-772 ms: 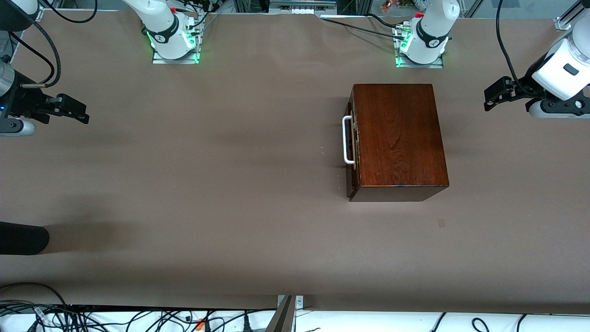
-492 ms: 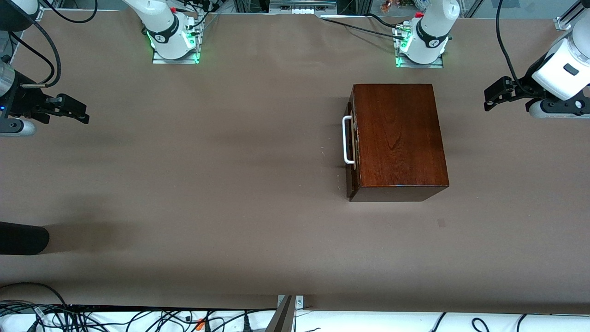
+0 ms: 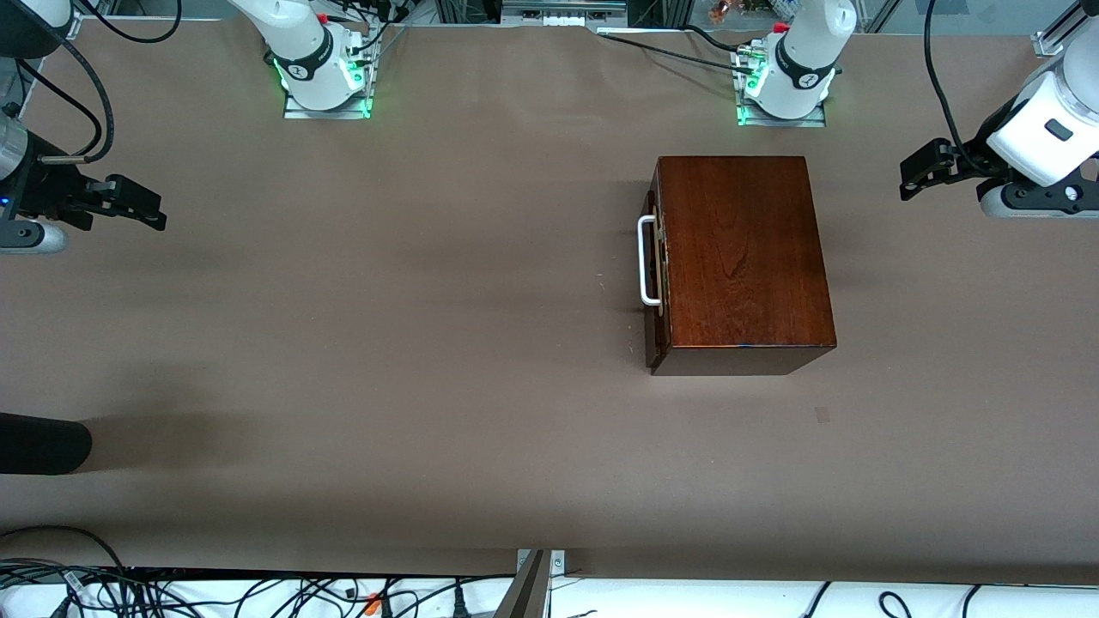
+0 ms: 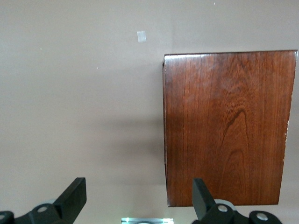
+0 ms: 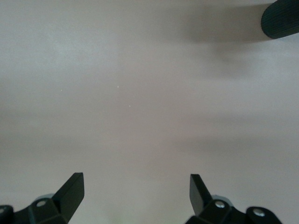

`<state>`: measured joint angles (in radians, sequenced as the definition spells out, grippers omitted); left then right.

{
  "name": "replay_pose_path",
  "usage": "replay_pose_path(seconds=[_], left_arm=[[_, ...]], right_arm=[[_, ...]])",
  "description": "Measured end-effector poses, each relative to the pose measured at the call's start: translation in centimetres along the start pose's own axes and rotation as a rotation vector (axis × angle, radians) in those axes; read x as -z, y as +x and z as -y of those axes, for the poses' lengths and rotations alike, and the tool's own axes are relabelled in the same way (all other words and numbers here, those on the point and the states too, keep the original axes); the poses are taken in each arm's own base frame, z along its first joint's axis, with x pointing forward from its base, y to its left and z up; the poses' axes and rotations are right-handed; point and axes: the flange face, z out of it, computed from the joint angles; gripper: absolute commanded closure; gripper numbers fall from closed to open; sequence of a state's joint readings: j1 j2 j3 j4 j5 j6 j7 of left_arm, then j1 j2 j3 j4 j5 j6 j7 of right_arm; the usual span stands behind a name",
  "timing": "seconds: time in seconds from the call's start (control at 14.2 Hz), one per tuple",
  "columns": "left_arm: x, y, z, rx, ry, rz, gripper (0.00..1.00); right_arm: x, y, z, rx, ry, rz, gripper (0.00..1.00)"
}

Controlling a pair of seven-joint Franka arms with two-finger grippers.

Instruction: Open drawer, take yellow block, close drawer

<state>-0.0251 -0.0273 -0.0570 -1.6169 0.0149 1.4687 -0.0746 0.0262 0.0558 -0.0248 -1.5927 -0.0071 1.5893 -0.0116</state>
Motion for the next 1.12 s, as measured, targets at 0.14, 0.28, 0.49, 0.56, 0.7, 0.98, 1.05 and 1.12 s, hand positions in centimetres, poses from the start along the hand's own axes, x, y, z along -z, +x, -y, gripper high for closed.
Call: replay_pose_path(seconds=[0.14,0.28,0.49,0.56,0.7,0.98,1.05,1.12], left_arm=[[-0.5,-0.6,-0.8,-0.015,0.006,0.054,0.0],[-1.2,-1.5,-2.8,-0.056,0.019,0.128,0.0],[-3.4,-1.9,-10.1,-0.188,0.05,0.182,0.0],[-4.5,-1.8,-12.7,-0.218,0.058,0.193,0.0],[-6.7,-1.2,-17.3,-0.238,0.059,0.181,0.0],[-11.2,-0.2,-25.1,-0.217,0.041,0.141,0.0],[-12.5,-0.2,-27.2,-0.205,0.035,0.129,0.0],[-13.6,-0.2,-28.9,-0.189,0.029,0.118,0.0]], right_arm=[[0.0,0.0,0.0,0.0,0.0,0.0,0.0],[0.0,0.0,0.0,0.0,0.0,0.0,0.0],[0.0,0.0,0.0,0.001,0.0,0.001,0.0],[-0.1,0.0,0.0,0.001,0.0,0.001,0.0],[-0.1,0.0,0.0,0.001,0.0,0.001,0.0],[-0.1,0.0,0.1,0.001,0.0,0.001,0.0],[-0.1,0.0,0.1,0.001,0.0,0.002,0.0],[-0.1,0.0,0.1,0.001,0.0,0.002,0.0]])
